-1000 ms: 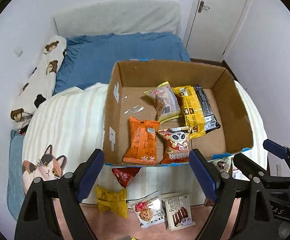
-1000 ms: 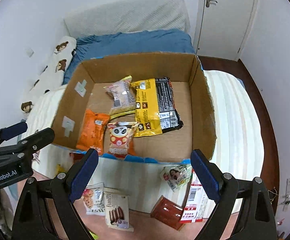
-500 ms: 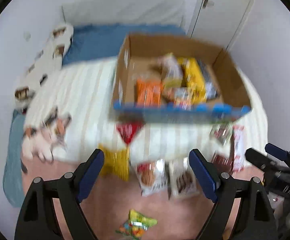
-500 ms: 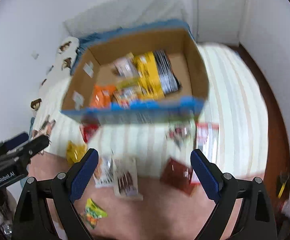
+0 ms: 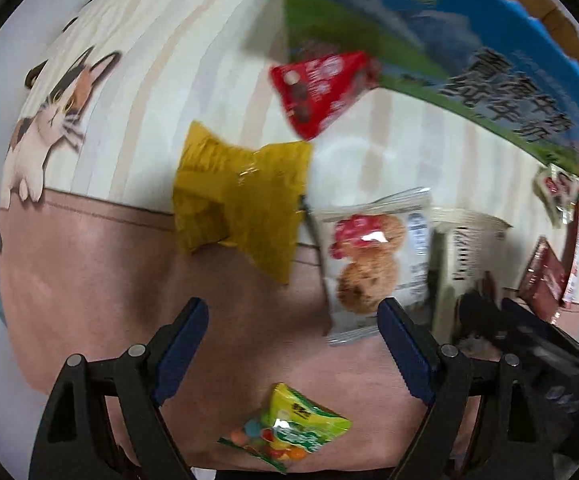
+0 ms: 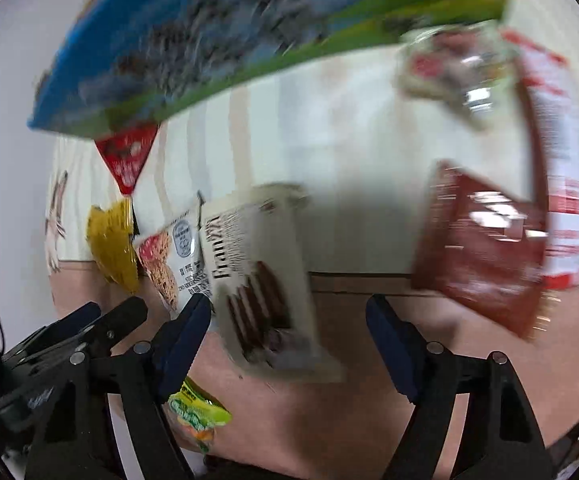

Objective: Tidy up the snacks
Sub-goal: 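Grasp the oat cookie pack with the left tool while the right grasps the Franzzi pack, then carry both cookie packs into the box and open both tools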

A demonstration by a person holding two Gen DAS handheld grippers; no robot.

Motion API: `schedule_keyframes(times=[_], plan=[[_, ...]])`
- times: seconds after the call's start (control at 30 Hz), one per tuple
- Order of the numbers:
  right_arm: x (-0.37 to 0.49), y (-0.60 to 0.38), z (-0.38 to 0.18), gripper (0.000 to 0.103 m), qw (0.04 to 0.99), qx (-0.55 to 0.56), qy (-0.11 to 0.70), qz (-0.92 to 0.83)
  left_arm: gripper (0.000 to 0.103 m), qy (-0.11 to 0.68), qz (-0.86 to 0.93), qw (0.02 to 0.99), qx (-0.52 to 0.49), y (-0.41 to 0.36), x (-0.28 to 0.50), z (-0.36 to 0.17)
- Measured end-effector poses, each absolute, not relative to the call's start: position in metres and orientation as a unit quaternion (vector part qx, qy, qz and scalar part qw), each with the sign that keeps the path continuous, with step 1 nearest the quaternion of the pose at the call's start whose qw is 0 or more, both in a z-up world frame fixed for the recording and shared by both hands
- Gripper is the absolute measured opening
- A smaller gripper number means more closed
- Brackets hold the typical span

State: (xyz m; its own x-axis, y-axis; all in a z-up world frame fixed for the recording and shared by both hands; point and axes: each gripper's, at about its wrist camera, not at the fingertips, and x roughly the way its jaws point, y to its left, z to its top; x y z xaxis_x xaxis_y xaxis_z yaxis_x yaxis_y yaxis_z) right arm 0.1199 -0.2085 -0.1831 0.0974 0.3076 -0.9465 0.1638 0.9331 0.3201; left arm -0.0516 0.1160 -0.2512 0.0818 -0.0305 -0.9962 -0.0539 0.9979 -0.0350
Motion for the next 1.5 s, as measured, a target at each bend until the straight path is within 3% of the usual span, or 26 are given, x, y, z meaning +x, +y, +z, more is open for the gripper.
schedule_keyframes(times=[0.13,0.3,0.6,0.67,0.7,0.87,1.27,1.5], plan=[[0.118,-0.189,-0.191,0.06,0.726,0.13,0.673,0.059,0.083,0.686,0.015,0.726,-0.049,0.128,-0.056,-0.259],[0.101,-0.211,-0.183,0.06,0.737,0.108,0.667,0.025,0.083,0.696,-0.013,0.714,-0.074,0.118,-0.055,-0.259],[0.069,-0.257,-0.189,0.062,0.71,0.169,0.684,0.001,0.083,0.721,-0.051,0.688,-0.067,0.065,-0.033,-0.286],[0.07,-0.258,-0.192,0.064,0.705,0.169,0.688,-0.005,0.078,0.714,-0.046,0.698,-0.046,0.057,-0.036,-0.288],[0.071,-0.257,-0.194,0.065,0.704,0.167,0.69,-0.007,0.07,0.708,-0.046,0.704,-0.038,0.054,-0.038,-0.287],[0.074,-0.247,-0.2,0.064,0.705,0.15,0.693,-0.016,0.059,0.7,-0.05,0.712,-0.017,0.049,-0.055,-0.285],[0.019,-0.225,-0.21,0.064,0.675,0.13,0.726,0.002,0.059,0.722,-0.054,0.69,0.007,0.056,-0.173,-0.303],[0.016,-0.217,-0.22,0.063,0.672,0.115,0.732,-0.003,0.058,0.723,-0.05,0.688,0.012,0.051,-0.16,-0.319]])
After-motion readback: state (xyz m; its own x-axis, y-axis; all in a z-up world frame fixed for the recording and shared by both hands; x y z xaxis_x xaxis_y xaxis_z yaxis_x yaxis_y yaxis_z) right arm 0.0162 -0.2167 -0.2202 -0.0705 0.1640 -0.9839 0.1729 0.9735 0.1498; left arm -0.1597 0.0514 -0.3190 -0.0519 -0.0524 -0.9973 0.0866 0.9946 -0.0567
